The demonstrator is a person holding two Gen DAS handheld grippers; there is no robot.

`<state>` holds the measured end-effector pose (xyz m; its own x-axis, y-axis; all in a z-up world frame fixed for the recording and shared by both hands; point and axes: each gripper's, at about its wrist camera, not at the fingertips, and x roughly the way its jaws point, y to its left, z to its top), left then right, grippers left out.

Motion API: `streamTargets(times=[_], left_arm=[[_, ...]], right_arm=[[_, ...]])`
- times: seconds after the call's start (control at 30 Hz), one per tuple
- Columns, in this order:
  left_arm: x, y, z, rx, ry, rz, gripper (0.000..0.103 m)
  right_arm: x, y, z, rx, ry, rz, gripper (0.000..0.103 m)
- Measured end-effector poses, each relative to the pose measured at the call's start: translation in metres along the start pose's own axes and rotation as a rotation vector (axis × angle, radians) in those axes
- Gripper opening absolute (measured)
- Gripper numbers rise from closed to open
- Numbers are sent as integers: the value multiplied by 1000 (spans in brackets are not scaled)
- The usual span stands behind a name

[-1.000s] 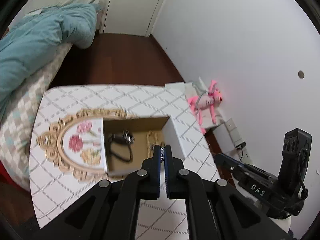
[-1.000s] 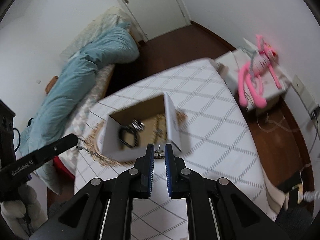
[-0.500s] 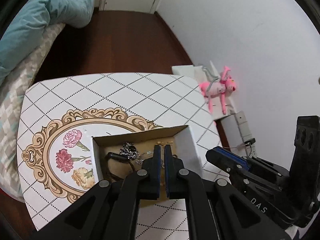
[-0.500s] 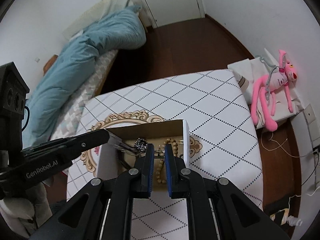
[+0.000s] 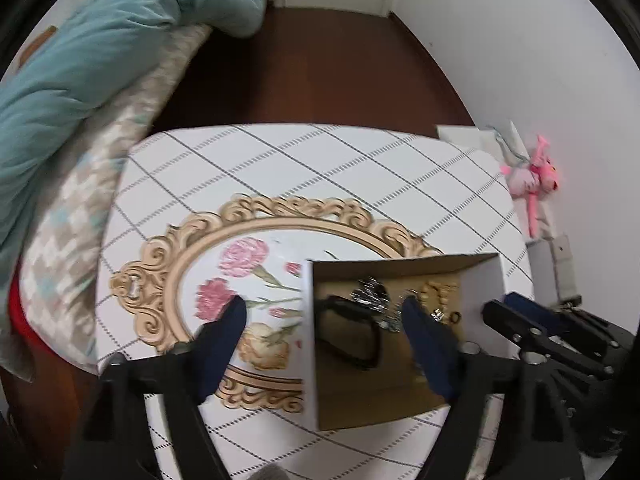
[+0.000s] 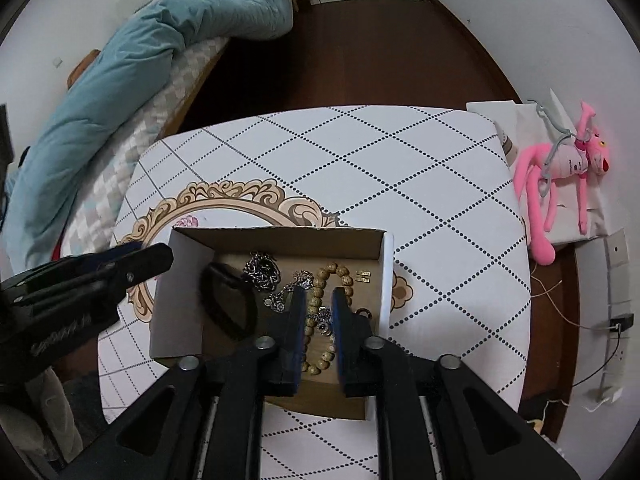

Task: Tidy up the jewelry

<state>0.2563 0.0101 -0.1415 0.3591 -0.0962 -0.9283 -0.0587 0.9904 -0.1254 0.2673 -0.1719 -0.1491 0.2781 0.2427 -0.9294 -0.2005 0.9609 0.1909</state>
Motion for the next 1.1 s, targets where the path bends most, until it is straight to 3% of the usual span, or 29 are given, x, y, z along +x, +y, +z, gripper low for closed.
streamTargets(times=[0.13,0.17,0.2,0.27,0.33,0.5,0.83,1.1], left_arm=[[-2,6,-5,-7,-11,27,80],[-4,7,-8,-10,-21,34,83],[-5,7,-10,-8,-26,41,93],[-8,6,-17,-2,-39,51,102],[-11,5,-23,6,-53,71,103],[-10,2,-41,20,-60,102,103],[-9,-4,-66,20,-56,121,103],[-42,-8,-79,6,-95,115,103]], right_arm=[[-7,0,-2,6,-18,-17,32],[-9,0,-3,6,-23,-24,32],[-13,-1,-5,7,-33,-38,36],[-18,-2,-8,8,-48,-74,55],[-24,-3,-14,-2,-65,-125,83],[-29,-8,-34,-4,-78,-187,103],[-25,-14,-63,12,-84,-218,103],[-55,-13,-77,31,-134,-223,103]])
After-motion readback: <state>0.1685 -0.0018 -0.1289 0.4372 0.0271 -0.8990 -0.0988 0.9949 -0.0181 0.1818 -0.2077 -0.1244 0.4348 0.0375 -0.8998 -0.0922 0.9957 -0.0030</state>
